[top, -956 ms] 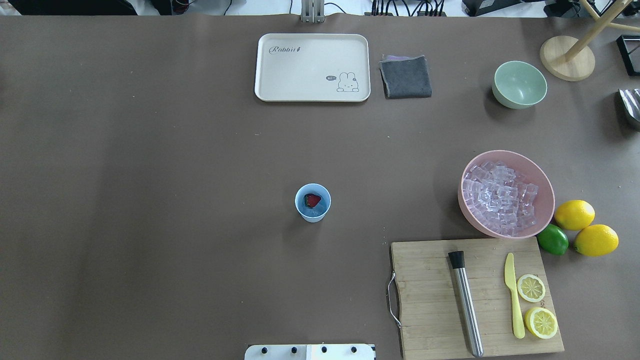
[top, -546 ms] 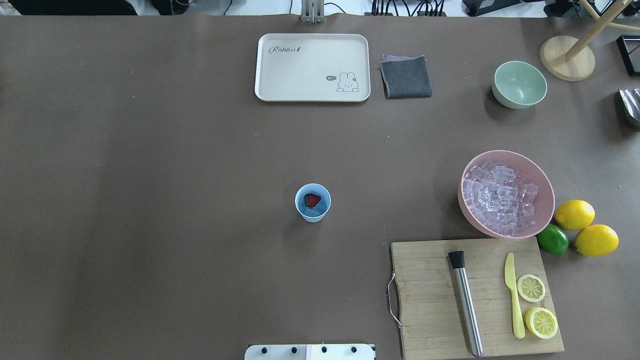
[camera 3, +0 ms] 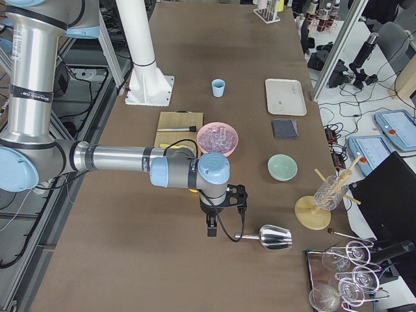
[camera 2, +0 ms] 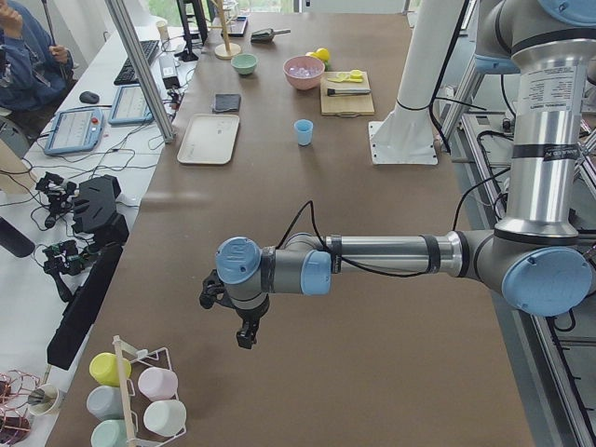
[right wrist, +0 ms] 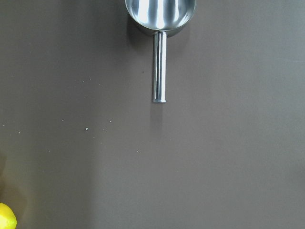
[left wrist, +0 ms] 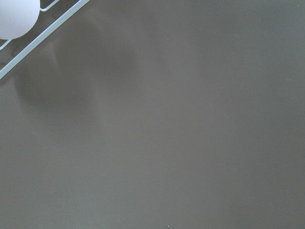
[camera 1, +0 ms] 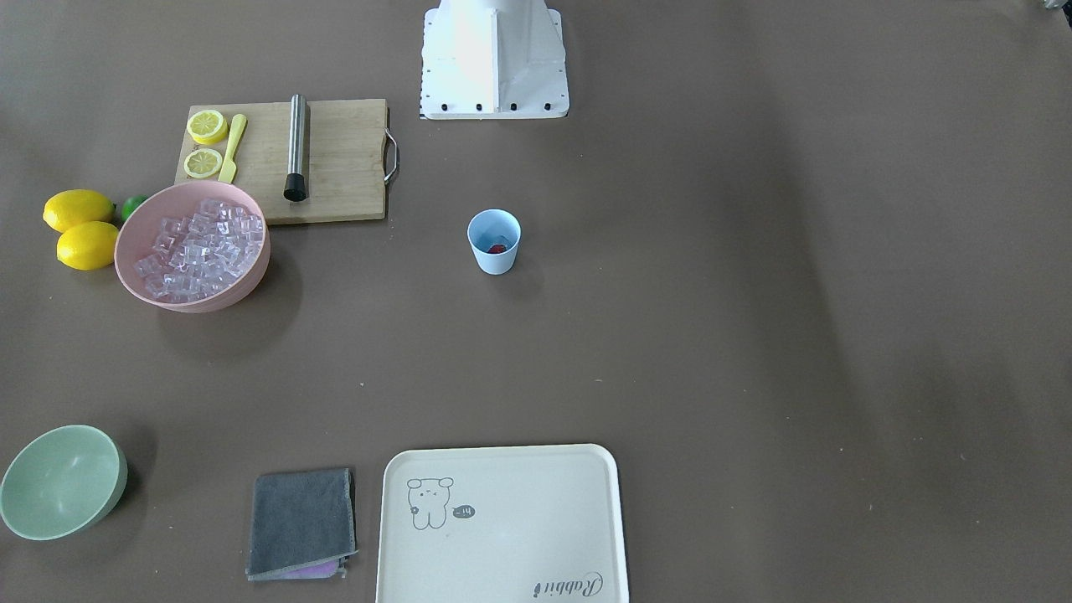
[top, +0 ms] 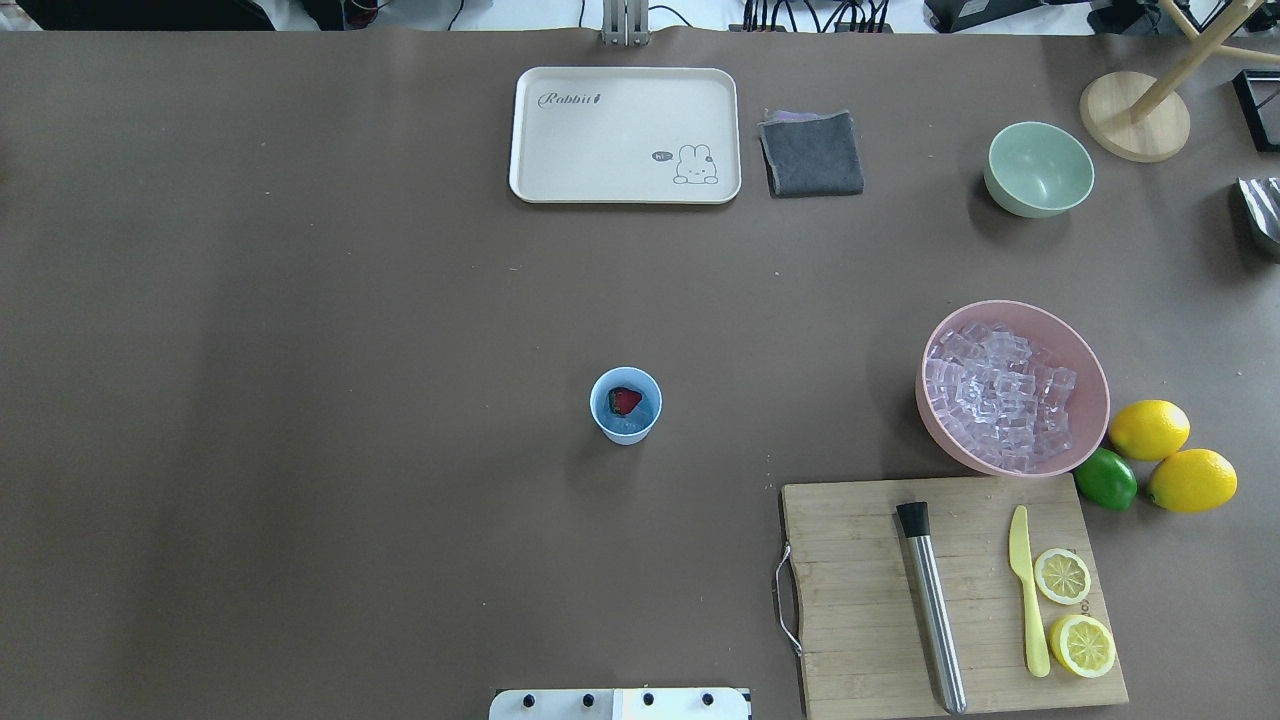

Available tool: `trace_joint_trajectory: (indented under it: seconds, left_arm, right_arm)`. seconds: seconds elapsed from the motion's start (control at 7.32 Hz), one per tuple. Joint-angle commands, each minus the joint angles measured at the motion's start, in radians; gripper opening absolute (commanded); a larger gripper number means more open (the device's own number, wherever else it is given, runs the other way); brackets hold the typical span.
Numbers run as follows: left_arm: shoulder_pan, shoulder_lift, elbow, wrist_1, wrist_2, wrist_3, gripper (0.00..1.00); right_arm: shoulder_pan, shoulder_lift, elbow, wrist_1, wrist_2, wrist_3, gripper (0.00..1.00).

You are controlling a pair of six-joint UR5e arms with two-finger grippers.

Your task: Put ice and strawberries in cup

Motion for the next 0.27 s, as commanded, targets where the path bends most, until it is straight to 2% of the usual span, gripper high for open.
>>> trace_joint_trajectory:
  seconds: [0.0,0.14]
  left_arm:
    - [-0.001,0.0,-0.002,-0.003,0.0,0.002,0.98]
    - [-0.001,0.001,-0.001,-0.003,-0.002,0.002,0.98]
  right_arm:
    - [0.0,0.0,0.001,-0.001,0.0,0.0,1.0]
    - [0.0,0.0,0.001,0.001,0.0,-0.001,1.0]
